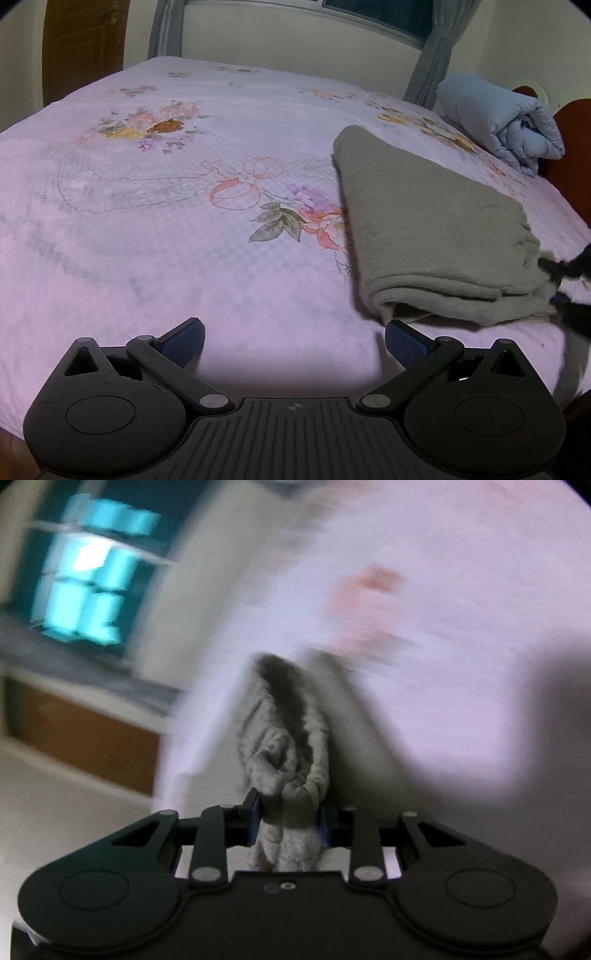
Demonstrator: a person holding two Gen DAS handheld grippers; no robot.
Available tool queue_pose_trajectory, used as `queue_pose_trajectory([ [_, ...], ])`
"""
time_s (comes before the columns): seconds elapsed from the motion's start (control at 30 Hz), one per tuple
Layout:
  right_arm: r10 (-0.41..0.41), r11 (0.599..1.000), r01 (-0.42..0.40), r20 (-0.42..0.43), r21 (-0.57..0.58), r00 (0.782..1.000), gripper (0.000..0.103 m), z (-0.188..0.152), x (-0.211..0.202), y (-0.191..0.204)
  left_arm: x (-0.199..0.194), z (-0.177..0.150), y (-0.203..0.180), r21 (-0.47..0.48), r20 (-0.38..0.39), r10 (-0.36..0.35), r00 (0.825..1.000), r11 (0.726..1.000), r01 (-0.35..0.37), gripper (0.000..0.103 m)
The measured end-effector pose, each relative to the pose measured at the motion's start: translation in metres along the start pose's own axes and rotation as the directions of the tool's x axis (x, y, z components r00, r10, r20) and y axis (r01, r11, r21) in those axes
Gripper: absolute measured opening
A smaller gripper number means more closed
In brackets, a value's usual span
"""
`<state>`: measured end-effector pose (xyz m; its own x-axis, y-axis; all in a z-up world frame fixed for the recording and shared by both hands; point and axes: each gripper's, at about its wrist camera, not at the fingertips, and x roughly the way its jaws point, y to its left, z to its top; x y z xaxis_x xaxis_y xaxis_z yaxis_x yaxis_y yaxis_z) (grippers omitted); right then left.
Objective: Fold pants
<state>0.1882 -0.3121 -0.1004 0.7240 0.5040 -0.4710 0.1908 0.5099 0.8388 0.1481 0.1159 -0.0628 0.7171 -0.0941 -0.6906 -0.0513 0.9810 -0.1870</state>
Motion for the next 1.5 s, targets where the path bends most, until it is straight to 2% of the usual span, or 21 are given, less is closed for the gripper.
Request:
queue_pose_trajectory([
  [0.03,0.042,0.998,-0.042,0.001,0.038,0.999,0.021,0.001,-0.001,-0.01,0.0,0.0,0.0,0.0,0.001,0.0,1.0,1.0,0.0,0.103],
  [0.1,0.036,0.999,-0.036,0.002,0.004,0.999,0.022,0.001,-0.004,-0.003,-0.001,0.0,0.001,-0.002,0.005,0.0,1.0,1.0,0.0,0.103],
  [0.23,0.113,0.993,-0.112,0.036,-0.036,0.993,0.022,0.0,-0.019,0.018,0.0,0.0,0.002,-0.012,0.008,0.002,1.0,1.0,-0.002,0.103],
  [0.3,0.052,0.998,-0.051,0.029,-0.031,0.998,0.022,0.003,-0.014,0.012,0.0,0.0,0.002,-0.017,0.009,0.007,1.0,1.0,-0.007,0.103],
  [0.33,0.002,1.0,-0.002,-0.009,0.002,1.0,0.023,0.004,-0.005,0.001,0.001,0.0,0.002,-0.019,0.008,0.009,1.0,1.0,-0.009,0.103],
  [0.4,0.043,0.997,-0.042,-0.012,0.063,0.999,0.023,0.007,-0.002,-0.01,-0.001,0.0,0.001,-0.013,0.011,0.014,1.0,1.0,-0.014,0.103],
  [0.43,0.048,0.998,-0.047,-0.009,0.049,0.999,0.024,0.007,-0.004,-0.007,-0.001,-0.001,0.001,-0.013,0.014,0.016,1.0,1.0,-0.016,0.103],
  [0.53,0.142,0.99,-0.142,-0.006,0.02,0.99,0.024,0.004,-0.008,0.008,0.0,0.0,0.001,-0.029,0.009,0.02,1.0,0.999,-0.02,0.103],
  [0.57,0.129,0.992,-0.129,-0.001,-0.002,0.992,0.024,0.004,-0.008,0.013,0.0,0.0,0.0,-0.028,0.008,0.024,1.0,0.999,-0.024,0.103],
  [0.63,0.012,0.999,-0.013,-0.014,-0.038,1.0,0.024,0.007,-0.001,0.013,0.0,0.0,-0.002,-0.017,0.006,0.032,0.999,0.999,-0.032,0.103],
  [0.67,-0.004,1.0,0.004,-0.025,-0.003,1.0,0.023,0.009,0.004,0.002,0.0,0.0,-0.002,-0.012,0.006,0.034,0.999,0.999,-0.034,0.103],
  [0.7,0.017,0.999,-0.016,-0.027,0.035,0.999,0.023,0.011,0.005,-0.004,-0.001,0.0,-0.002,-0.01,0.006,0.035,0.999,0.999,-0.035,0.103],
  [0.8,0.034,0.999,-0.033,-0.035,0.028,0.999,0.035,0.017,-0.001,0.0,-0.002,-0.001,0.001,-0.026,0.01,0.033,0.999,0.999,-0.033,0.103],
  [0.87,0.014,1.0,-0.013,0.048,-0.027,0.999,0.061,0.017,-0.02,0.008,-0.002,-0.001,0.002,-0.034,0.013,0.03,0.999,0.999,-0.03,0.103],
  [0.9,0.008,0.999,-0.004,0.08,-0.051,0.997,0.066,0.017,-0.027,0.011,-0.002,-0.001,0.002,-0.033,0.014,0.031,0.999,0.999,-0.03,0.103],
  [1.0,0.014,0.993,0.003,0.141,-0.122,0.99,0.065,0.021,-0.044,0.019,-0.001,-0.001,0.002,-0.03,0.013,0.035,0.999,0.999,-0.035,0.103],
  [1.4,0.021,0.975,0.007,0.121,-0.224,0.992,0.064,0.017,-0.038,0.047,-0.006,-0.002,0.008,-0.074,0.031,0.038,0.999,0.997,-0.035,0.103],
  [1.5,0.079,0.969,-0.048,0.12,-0.241,0.99,0.066,0.019,-0.034,0.064,-0.005,-0.003,0.006,-0.065,0.029,0.045,0.999,0.997,-0.043,0.103],
])
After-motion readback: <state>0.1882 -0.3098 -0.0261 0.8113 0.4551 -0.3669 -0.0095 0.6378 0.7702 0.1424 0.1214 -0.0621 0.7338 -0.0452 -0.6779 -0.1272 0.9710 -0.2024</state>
